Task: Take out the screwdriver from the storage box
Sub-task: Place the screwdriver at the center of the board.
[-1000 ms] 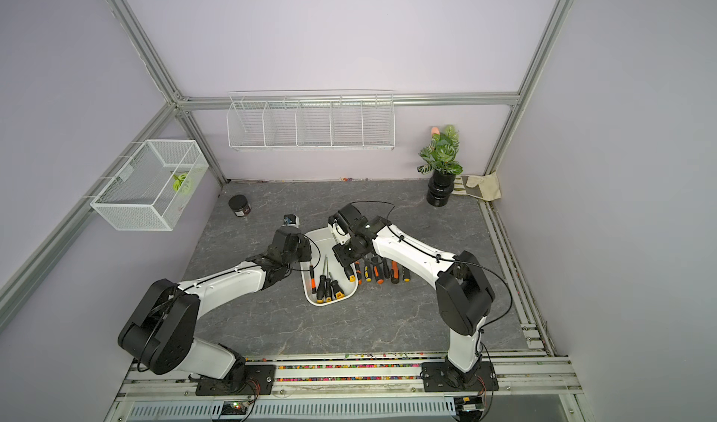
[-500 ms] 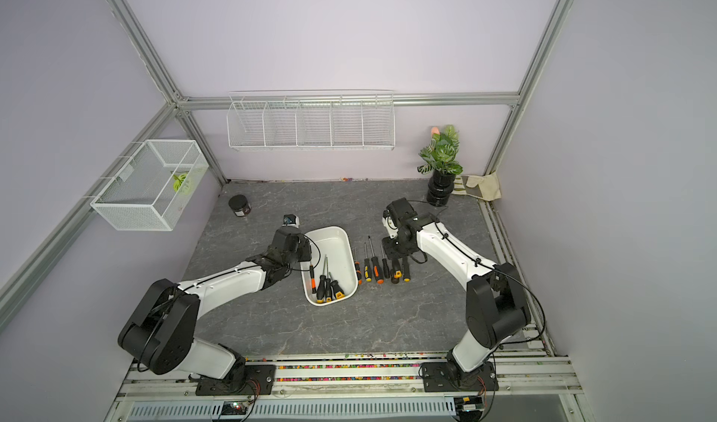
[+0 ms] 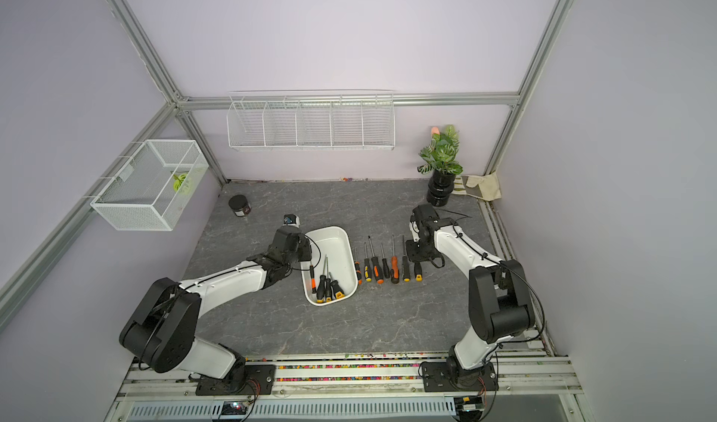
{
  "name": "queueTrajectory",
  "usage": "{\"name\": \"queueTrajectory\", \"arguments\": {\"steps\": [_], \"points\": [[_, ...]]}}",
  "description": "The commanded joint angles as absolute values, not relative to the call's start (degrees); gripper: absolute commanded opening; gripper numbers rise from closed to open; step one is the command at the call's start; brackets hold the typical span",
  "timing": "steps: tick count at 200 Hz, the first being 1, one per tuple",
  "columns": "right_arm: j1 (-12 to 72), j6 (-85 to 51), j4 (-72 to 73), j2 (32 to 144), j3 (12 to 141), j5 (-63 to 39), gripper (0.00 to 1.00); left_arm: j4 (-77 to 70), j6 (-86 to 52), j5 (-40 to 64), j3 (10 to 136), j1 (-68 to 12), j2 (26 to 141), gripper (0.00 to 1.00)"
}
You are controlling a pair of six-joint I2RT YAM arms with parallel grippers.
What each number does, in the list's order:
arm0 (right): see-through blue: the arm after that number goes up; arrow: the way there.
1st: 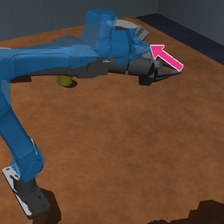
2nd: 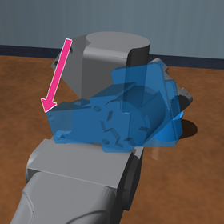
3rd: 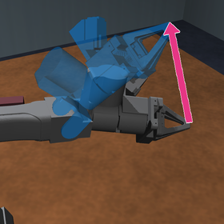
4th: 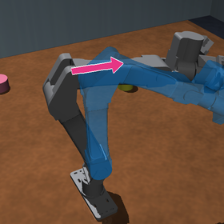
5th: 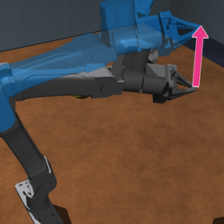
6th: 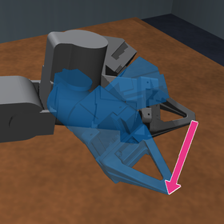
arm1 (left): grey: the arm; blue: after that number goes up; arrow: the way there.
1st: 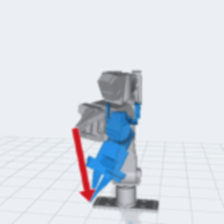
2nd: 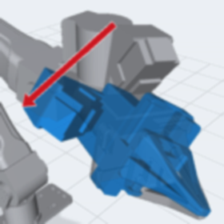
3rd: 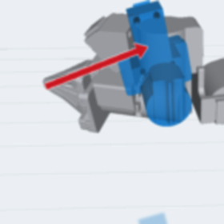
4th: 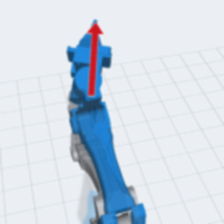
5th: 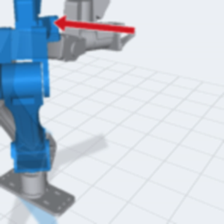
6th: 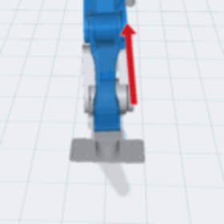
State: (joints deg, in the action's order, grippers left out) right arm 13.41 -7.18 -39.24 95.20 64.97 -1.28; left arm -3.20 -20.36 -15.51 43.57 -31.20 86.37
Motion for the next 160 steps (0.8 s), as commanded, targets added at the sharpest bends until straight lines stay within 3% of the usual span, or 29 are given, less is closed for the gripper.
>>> {"name": "queueTrajectory", "arguments": {"steps": [1, 130, 160], "points": [[13.0, -6.2, -37.1, 97.6, 64.9, -1.8, 0.0, -2.9, -19.5, -16.0, 44.5, -31.3, 87.2, 0.0], [11.9, -5.7, -35.6, 103.7, 66.2, -4.0, 0.0, -2.6, -19.5, -16.0, 44.7, -31.3, 86.8, 0.0], [11.8, -5.9, -35.3, 104.0, 66.0, -4.1, 0.14, -2.6, -19.6, -15.9, 44.7, -31.3, 86.9, 0.0]]}}
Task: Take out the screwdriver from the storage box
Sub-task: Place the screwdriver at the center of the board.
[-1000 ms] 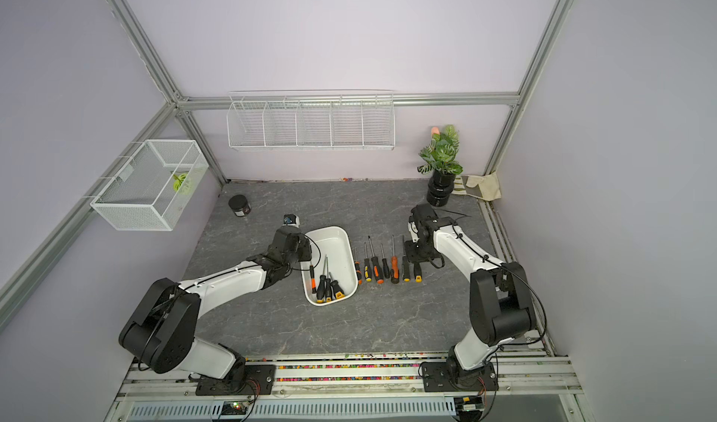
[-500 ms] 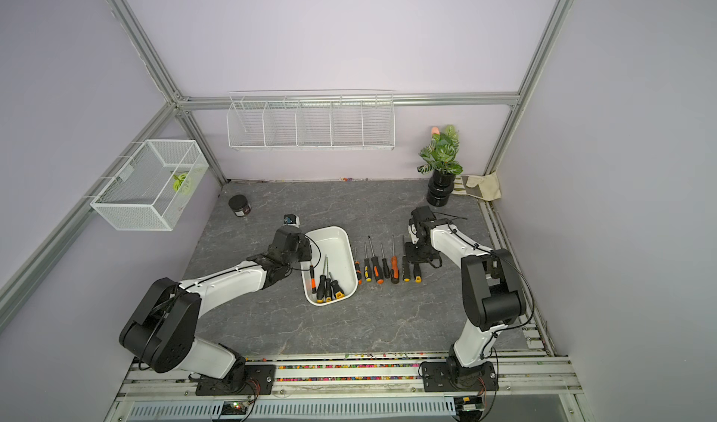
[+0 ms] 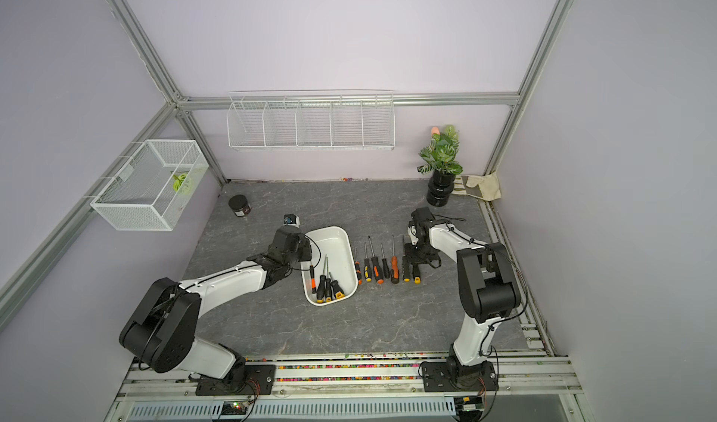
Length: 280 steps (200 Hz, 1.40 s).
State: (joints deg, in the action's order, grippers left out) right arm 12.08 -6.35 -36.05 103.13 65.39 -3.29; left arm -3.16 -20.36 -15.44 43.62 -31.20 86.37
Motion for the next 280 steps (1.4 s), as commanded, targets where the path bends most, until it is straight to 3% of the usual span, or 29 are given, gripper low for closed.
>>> {"name": "queueTrajectory", "arguments": {"steps": [1, 26, 68, 141, 205, 251, 280], "points": [[11.7, -5.9, -35.3, 104.0, 66.1, -4.1, 0.14, -2.6, -19.6, -15.9, 44.7, -31.3, 86.9, 0.0], [11.5, -6.2, -35.0, 104.0, 65.9, -4.3, 0.24, -2.6, -19.5, -15.9, 44.7, -31.2, 86.8, 0.0], [11.5, -6.2, -35.3, 103.9, 66.3, -4.9, 0.31, -2.6, -19.5, -15.9, 44.9, -31.3, 86.9, 0.0], [11.4, -6.5, -36.1, 102.5, 67.0, -5.2, 0.34, -2.4, -19.3, -16.0, 45.2, -31.3, 87.0, 0.0], [12.8, -8.3, -38.5, 91.6, 64.8, -5.8, 0.35, -2.3, -19.2, -16.1, 45.2, -31.3, 87.1, 0.0], [25.2, -14.0, -39.2, 81.3, 62.3, -6.8, 0.38, -2.1, -19.3, -16.2, 45.2, -31.3, 86.8, 0.0], [36.0, -19.5, -37.2, 80.6, 63.4, -6.4, 0.39, -2.1, -19.6, -16.2, 45.1, -31.3, 86.5, 0.0]]}}
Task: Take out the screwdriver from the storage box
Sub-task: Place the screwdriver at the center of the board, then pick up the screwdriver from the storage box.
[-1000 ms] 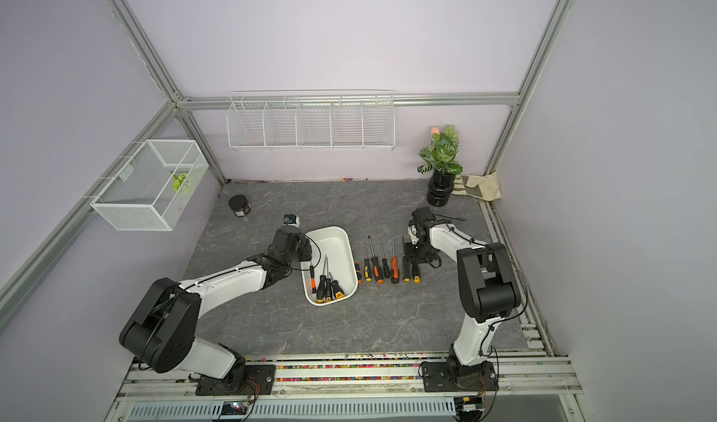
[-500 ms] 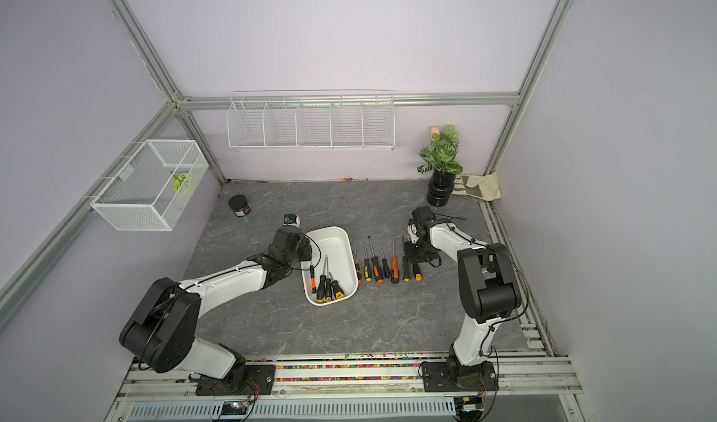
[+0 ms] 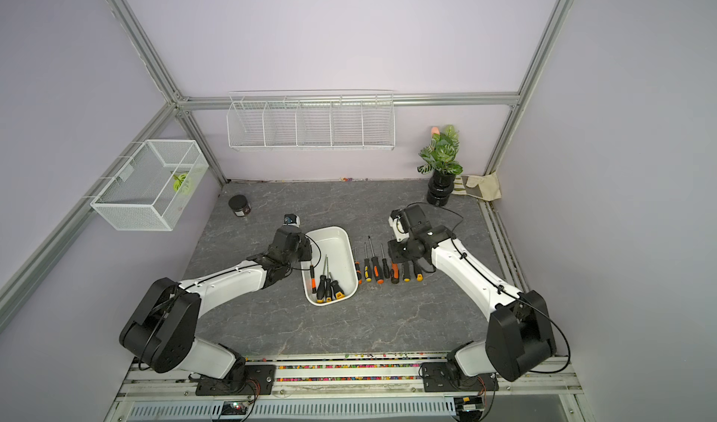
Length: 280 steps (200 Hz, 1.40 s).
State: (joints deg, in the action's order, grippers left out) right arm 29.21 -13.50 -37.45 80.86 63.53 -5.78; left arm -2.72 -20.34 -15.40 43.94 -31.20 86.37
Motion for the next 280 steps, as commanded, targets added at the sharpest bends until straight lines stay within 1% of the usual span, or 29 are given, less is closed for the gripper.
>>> {"name": "queueTrajectory", "arguments": {"steps": [1, 37, 77, 105, 170, 228, 280], "points": [[36.4, -19.6, -37.1, 80.6, 63.5, -6.4, 0.39, -2.2, -19.6, -16.2, 45.1, -31.3, 86.5, 0.0], [45.9, -22.5, -35.4, 85.2, 67.8, -5.5, 0.4, -2.5, -20.1, -15.9, 45.0, -31.3, 86.6, 0.0], [50.1, -23.0, -33.5, 93.2, 71.4, -6.9, 0.4, -2.6, -20.0, -15.9, 44.6, -31.3, 86.4, 0.0], [51.6, -21.6, -34.9, 98.5, 75.0, -6.0, 0.4, -2.7, -20.0, -16.1, 44.5, -31.3, 86.0, 0.0], [51.7, -19.3, -36.4, 110.0, 81.0, -5.8, 0.4, -2.9, -19.8, -16.2, 44.0, -31.3, 85.7, 0.0], [51.7, -17.1, -39.6, 116.3, 85.3, -3.3, 0.4, -3.0, -19.7, -16.3, 44.0, -31.2, 85.8, 0.0], [51.6, -15.1, -43.6, 118.9, 87.5, 1.6, 0.39, -3.2, -19.7, -16.3, 43.9, -31.2, 85.9, 0.0]]}}
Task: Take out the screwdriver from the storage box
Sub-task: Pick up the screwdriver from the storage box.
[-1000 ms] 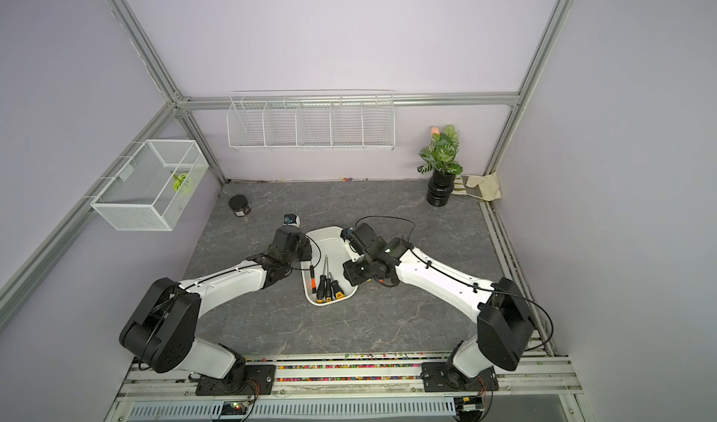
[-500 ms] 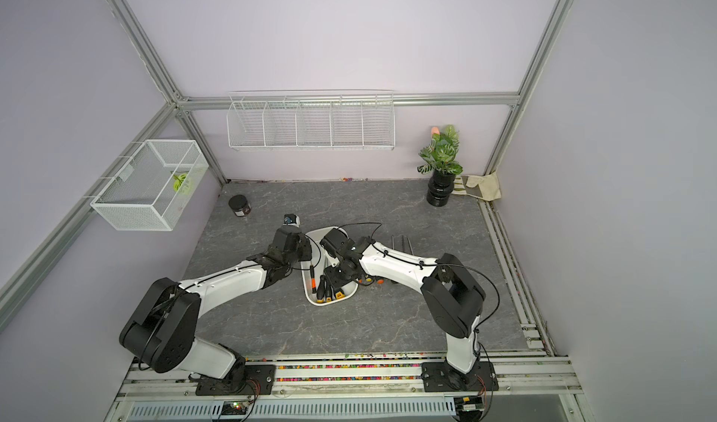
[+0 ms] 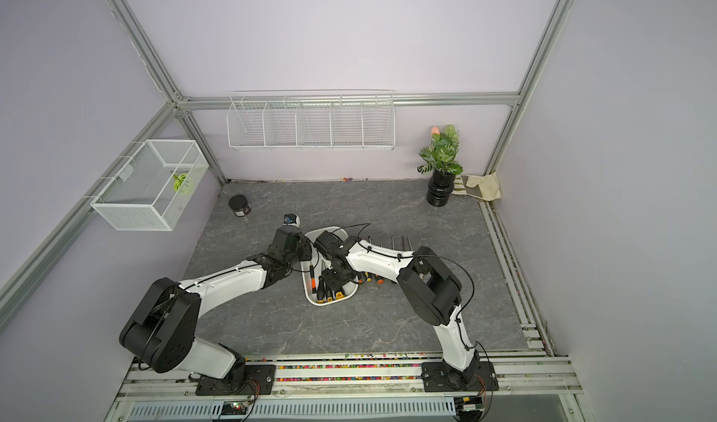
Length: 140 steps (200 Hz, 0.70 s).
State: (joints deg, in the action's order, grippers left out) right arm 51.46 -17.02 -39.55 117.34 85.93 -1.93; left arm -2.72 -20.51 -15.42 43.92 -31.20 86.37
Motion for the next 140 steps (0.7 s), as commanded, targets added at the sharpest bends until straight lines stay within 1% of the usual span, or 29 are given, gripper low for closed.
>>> {"name": "queueTrajectory", "arguments": {"steps": [1, 30, 64, 75, 90, 106, 140], "points": [[51.7, -15.1, -43.7, 118.9, 87.5, 1.6, 0.39, -3.1, -19.7, -16.3, 43.9, -31.2, 85.9, 0.0], [51.7, -14.9, -43.9, 119.8, 88.0, 1.1, 0.39, -3.1, -19.8, -16.3, 43.9, -31.2, 85.9, 0.0], [51.7, -15.2, -43.5, 120.0, 88.2, -0.3, 0.34, -2.9, -19.7, -16.6, 43.8, -31.2, 85.9, 0.0], [51.7, -15.2, -43.4, 119.7, 88.2, -0.8, 0.29, -2.9, -19.8, -16.6, 43.8, -31.2, 86.0, 0.0], [51.7, -15.2, -43.3, 119.2, 88.1, -1.1, 0.11, -3.0, -19.9, -16.5, 43.9, -31.2, 86.0, 0.0], [51.6, -15.3, -42.9, 118.3, 87.9, -1.0, 0.0, -2.9, -19.9, -16.6, 43.9, -31.2, 86.1, 0.0], [51.7, -15.5, -41.5, 115.7, 87.2, -1.4, 0.0, -2.8, -19.8, -16.7, 43.8, -31.3, 86.0, 0.0]]}}
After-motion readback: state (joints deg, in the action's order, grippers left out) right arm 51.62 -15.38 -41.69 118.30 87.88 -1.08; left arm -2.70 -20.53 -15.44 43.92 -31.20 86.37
